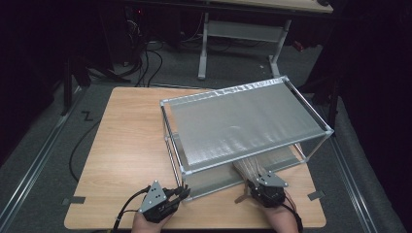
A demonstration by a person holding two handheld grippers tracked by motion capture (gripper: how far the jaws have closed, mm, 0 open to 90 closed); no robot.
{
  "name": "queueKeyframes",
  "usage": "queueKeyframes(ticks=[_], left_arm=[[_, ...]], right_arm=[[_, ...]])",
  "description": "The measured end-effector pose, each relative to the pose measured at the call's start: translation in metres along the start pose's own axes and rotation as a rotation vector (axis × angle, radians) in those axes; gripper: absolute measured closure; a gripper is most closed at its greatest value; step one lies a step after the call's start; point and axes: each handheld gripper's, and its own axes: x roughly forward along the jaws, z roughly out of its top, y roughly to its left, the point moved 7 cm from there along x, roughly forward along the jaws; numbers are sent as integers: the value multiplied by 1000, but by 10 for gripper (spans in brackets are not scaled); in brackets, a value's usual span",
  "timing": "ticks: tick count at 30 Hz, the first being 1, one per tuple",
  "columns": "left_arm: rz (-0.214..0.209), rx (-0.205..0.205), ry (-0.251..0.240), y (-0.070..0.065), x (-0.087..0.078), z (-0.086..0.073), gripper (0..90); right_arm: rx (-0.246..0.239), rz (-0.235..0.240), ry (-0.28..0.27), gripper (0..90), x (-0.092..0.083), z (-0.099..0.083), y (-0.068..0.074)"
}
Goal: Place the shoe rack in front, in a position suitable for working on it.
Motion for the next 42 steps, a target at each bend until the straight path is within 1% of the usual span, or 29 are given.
queueKeyframes(ticks=[2,6,8,9,10,14,17,19,22,23,24,25,28,32,33,38,40,42], left_arm=[[5,-6,-4,4,0,0,789],[11,-4,-10,14,0,2,788],[24,-5,-7,20,-1,2,788],[38,-8,-5,23,-1,2,789],[41,-8,-5,25,-1,2,788],[49,-15,-9,27,-3,2,787],[51,-22,-4,27,-4,1,779],[50,-29,0,28,-6,0,741],[58,-44,-8,30,-9,-1,675],[57,-39,2,31,-10,-2,665],[61,-46,-8,31,-10,-2,658],[63,-45,-8,31,-10,-1,649],[61,-44,-13,30,-10,0,636],[59,-39,-23,31,-11,2,627],[58,-38,-23,31,-10,3,622],[60,-47,-39,33,-6,7,598],[66,-47,-45,34,-4,8,594],[67,-44,-47,34,-4,9,590]], right_arm=[[2,4,-4,586,3,3,0],[-2,11,-12,586,12,10,1],[2,17,-16,586,17,14,2],[0,21,-17,586,19,16,2],[0,22,-18,586,22,17,3],[-4,27,-26,589,27,22,3],[-10,24,-40,631,25,22,4],[-3,32,-62,664,22,22,3],[1,29,-111,686,14,23,2],[4,31,-124,688,10,24,1],[5,29,-138,690,7,24,1],[4,27,-153,691,4,25,1],[-2,24,-193,696,-7,26,3],[-6,33,-238,696,-20,26,6],[-14,29,-251,696,-24,26,6],[6,19,-282,695,-37,23,3],[18,19,-297,695,-42,21,2],[24,8,-311,695,-48,18,0]])
